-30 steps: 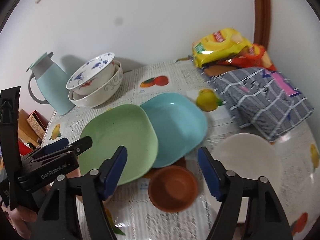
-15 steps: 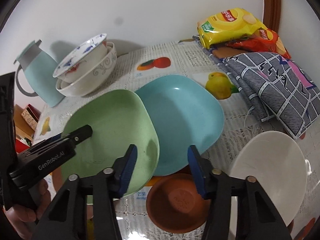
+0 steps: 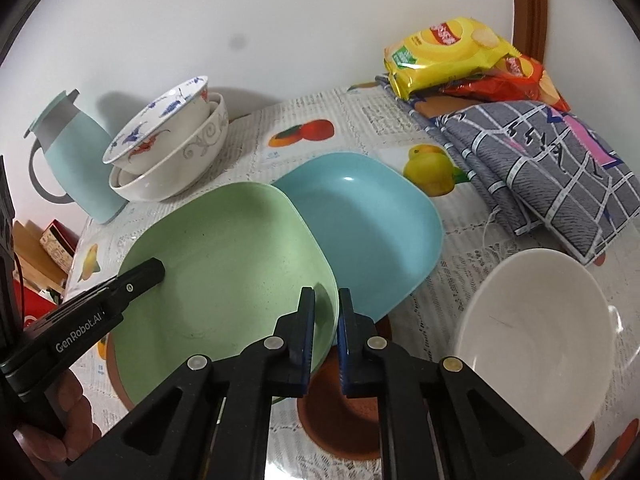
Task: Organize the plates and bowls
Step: 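Lift the pale green plate with both tools and carry it over the pink plate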
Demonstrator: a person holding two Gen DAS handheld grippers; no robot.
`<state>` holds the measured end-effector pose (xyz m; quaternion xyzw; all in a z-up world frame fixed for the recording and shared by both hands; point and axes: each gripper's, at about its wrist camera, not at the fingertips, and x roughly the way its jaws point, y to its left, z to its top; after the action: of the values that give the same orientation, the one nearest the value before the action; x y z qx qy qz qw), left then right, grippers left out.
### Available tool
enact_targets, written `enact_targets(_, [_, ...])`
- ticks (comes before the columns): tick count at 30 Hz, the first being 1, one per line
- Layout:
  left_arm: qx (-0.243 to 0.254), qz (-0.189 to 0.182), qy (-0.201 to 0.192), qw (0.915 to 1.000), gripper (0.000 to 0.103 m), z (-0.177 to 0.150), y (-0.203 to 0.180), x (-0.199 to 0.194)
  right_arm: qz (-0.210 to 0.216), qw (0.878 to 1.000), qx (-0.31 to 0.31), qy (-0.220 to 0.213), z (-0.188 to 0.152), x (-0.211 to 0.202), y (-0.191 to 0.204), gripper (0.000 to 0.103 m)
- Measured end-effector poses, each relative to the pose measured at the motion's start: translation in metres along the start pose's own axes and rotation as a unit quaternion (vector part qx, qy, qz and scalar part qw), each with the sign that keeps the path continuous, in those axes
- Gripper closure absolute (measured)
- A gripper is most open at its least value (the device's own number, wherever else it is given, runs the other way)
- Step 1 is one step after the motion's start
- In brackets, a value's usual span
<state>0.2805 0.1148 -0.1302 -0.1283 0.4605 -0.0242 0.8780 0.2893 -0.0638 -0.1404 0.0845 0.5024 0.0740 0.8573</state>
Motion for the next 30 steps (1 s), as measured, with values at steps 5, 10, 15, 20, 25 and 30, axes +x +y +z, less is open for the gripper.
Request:
enact_targets(5, [-0.004, -0.013, -0.011, 0.9998, 0.093, -0.005, -0.003, -0.022, 0.003, 1.000, 0.003, -0.014, -0.004, -0.024, 0.002, 0.093])
enact_targets(10, [0.001, -0.012, -0.022, 0.9997, 0.093, -0.014, -0.009, -0.047, 0.009, 1.000, 0.007, -0.020, -0.011, -0.048, 0.002, 0.093])
enact_targets(15, [0.000, -0.010, -0.033, 0.9994, 0.093, -0.023, -0.012, -0.072, 0.015, 0.999, 0.008, -0.035, -0.021, -0.077, 0.006, 0.093])
enact_targets(20, [0.001, -0.009, -0.044, 0.9990, 0.093, -0.033, -0.014, -0.095, 0.021, 0.999, 0.007, -0.049, -0.031, -0.101, 0.010, 0.093])
enact_targets(25, [-0.001, -0.012, -0.054, 0.9985, 0.093, -0.044, -0.015, -0.116, 0.021, 0.998, 0.004, -0.061, -0.042, -0.125, 0.013, 0.093])
enact_targets(30, [-0.001, -0.012, -0.059, 0.9982, 0.093, -0.054, -0.019, -0.131, 0.016, 0.997, -0.001, -0.071, -0.054, -0.141, 0.014, 0.093])
